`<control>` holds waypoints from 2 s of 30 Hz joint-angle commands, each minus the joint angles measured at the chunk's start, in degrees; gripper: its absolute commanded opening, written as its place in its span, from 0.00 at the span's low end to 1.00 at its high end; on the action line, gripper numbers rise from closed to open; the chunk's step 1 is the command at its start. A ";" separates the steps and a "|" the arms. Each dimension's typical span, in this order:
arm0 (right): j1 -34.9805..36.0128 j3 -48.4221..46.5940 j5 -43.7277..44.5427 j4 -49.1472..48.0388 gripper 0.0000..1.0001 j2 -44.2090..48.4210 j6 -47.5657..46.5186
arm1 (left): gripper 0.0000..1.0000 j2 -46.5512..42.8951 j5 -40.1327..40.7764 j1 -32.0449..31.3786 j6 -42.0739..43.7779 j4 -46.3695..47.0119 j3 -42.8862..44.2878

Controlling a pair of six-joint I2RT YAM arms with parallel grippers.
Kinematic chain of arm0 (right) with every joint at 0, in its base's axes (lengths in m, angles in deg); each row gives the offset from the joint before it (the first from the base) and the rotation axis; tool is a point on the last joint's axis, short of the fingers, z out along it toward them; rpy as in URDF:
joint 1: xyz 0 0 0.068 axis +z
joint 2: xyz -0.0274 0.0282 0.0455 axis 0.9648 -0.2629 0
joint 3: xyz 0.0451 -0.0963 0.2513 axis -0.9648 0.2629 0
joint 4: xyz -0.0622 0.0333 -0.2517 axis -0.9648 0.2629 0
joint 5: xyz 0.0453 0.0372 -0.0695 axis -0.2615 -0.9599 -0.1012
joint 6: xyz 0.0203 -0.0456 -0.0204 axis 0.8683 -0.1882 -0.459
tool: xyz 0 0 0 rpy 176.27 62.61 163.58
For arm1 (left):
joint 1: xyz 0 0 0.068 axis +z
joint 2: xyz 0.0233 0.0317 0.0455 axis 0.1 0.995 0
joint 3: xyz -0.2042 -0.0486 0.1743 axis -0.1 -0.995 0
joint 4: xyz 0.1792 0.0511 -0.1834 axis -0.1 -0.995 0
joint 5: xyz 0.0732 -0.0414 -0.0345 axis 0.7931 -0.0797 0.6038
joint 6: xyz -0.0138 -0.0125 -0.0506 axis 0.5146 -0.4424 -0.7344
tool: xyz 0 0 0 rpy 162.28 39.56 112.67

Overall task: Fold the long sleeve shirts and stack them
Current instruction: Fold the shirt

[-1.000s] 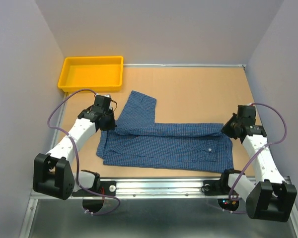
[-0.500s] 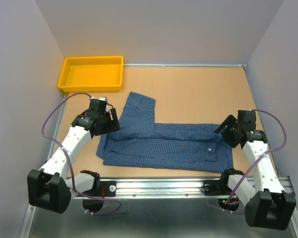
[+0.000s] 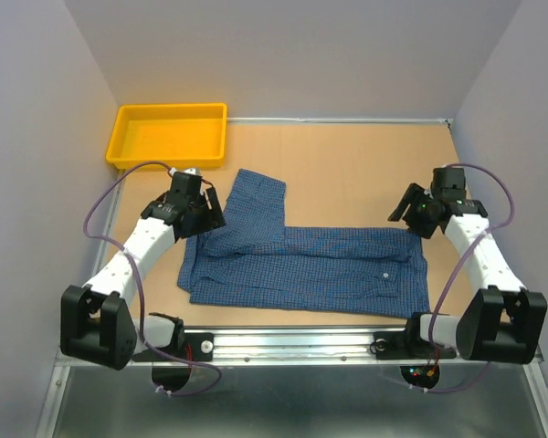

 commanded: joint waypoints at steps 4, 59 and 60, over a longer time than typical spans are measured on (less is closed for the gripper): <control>6.36 2.03 -1.47 -3.47 0.67 -7.79 -1.77 | 0.79 6.92 -1.79 -0.05 0.58 5.31 1.58; 12.26 6.09 10.03 -27.20 0.51 -25.18 8.88 | 0.62 23.35 -5.56 7.24 -12.96 20.61 -1.08; 12.17 4.95 10.49 -27.20 0.51 -26.24 8.35 | 0.62 23.36 -5.48 7.24 -12.52 19.99 -0.10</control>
